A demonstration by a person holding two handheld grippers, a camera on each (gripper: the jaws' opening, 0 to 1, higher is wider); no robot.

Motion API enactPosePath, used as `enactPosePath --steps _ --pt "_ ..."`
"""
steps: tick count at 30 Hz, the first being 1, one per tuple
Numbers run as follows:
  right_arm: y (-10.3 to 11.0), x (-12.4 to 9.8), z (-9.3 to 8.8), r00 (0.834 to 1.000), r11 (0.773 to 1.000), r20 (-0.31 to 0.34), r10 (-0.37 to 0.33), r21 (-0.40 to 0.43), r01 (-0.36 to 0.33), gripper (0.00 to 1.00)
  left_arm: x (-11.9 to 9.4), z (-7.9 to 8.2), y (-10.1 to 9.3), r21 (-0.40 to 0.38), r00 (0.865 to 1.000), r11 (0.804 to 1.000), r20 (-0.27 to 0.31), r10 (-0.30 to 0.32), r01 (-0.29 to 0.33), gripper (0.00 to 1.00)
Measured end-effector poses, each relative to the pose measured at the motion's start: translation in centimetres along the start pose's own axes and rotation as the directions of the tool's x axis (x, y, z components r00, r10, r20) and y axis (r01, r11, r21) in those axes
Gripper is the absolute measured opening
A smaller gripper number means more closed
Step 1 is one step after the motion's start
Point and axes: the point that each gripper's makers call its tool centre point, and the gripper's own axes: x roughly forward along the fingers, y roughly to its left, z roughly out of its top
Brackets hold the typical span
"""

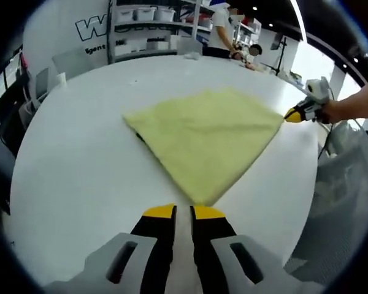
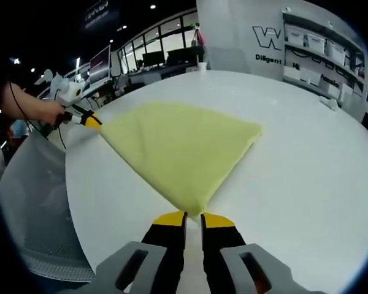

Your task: Fold the garment on the visible template until the final outline fits inside the template.

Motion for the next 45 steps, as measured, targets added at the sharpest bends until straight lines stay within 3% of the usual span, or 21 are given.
enactPosePath --steps 9,17,31,40,45 --pt "2.0 -1.7 1.2 0.997 1.000 0.074 -0.023 -0.009 0.024 0.22 -2.9 1.4 -0.8 -0.097 0.995 0.995 0.099 0.024 -0.014 0.35" --pt "4.3 -3.2 2.2 0.987 0.998 0.151 -0.052 0.036 0.048 0.33 -5.7 1.2 -2.6 -0.123 0.987 0.992 0.155 0.049 -0.030 0.42" --pt "6.8 -5.0 2.7 0.976 0.993 0.197 -0.096 0.093 0.079 0.59 -8.9 -0.2 -3.9 -0.180 0.981 0.981 0.170 0.098 -0.067 0.61" --pt "8.4 -6.4 2.9 0.968 0.990 0.226 -0.112 0.112 0.088 0.72 -10.4 0.3 -4.4 -0.204 0.970 0.976 0.215 0.117 -0.073 0.68" --pt "9.3 -6.8 2.8 0.966 0.990 0.236 -0.109 0.118 0.082 0.78 -10.6 0.3 -4.7 -0.200 0.969 0.977 0.213 0.122 -0.079 0.71"
